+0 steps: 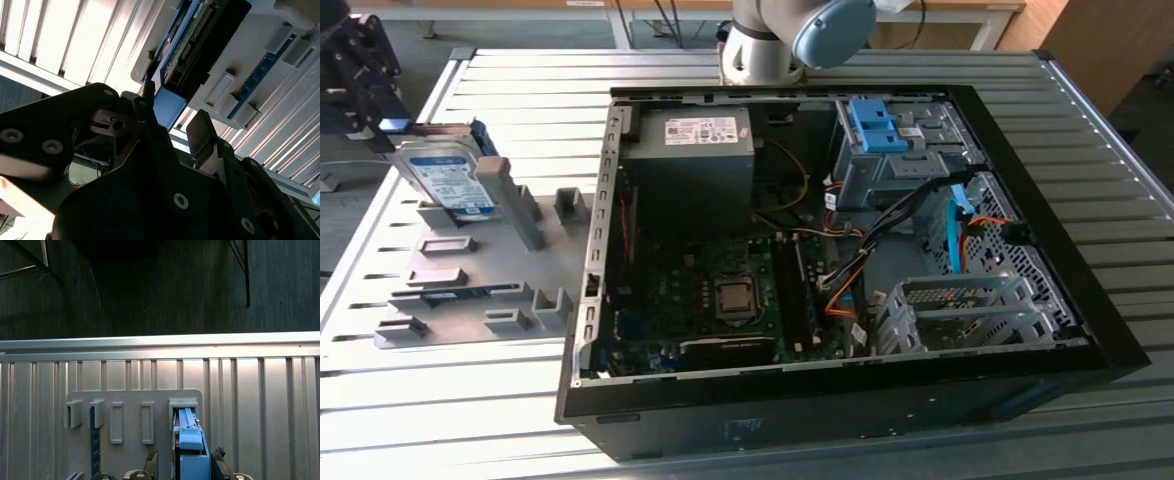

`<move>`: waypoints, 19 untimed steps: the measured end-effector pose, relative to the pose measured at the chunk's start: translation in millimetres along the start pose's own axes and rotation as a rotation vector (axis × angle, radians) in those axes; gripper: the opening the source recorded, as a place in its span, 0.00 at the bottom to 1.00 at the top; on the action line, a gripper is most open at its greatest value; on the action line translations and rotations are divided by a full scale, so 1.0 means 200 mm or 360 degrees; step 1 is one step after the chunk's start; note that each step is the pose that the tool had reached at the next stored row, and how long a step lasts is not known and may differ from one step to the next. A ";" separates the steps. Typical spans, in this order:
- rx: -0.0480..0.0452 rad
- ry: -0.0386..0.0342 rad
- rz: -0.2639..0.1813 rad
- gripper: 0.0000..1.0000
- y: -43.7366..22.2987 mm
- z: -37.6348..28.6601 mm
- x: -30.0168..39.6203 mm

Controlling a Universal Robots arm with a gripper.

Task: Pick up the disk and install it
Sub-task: 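Pick up the disk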

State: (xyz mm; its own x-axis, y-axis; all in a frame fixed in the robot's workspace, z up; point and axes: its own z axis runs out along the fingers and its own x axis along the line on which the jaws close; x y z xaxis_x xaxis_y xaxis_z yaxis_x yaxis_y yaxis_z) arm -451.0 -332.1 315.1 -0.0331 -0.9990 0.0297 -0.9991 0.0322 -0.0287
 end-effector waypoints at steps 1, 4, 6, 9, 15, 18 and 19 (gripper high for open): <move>0.0000 0.0000 0.0000 0.53 0.000 0.009 0.000; 0.0000 0.0001 0.0000 0.53 0.001 0.023 -0.001; 0.0000 0.0001 0.0000 0.51 0.001 0.030 -0.002; 0.0000 0.0001 0.0000 0.45 0.001 0.039 -0.002; -0.0001 0.0001 0.0000 0.43 0.002 0.046 -0.002; 0.0000 0.0001 0.0000 0.36 0.002 0.048 -0.002; 0.0000 0.0001 0.0000 0.36 0.002 0.048 -0.002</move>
State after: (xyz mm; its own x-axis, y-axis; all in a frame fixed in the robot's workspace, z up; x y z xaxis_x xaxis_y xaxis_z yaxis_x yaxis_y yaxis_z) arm -451.1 -331.9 305.5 -0.0332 -0.9990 0.0301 -0.9991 0.0324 -0.0285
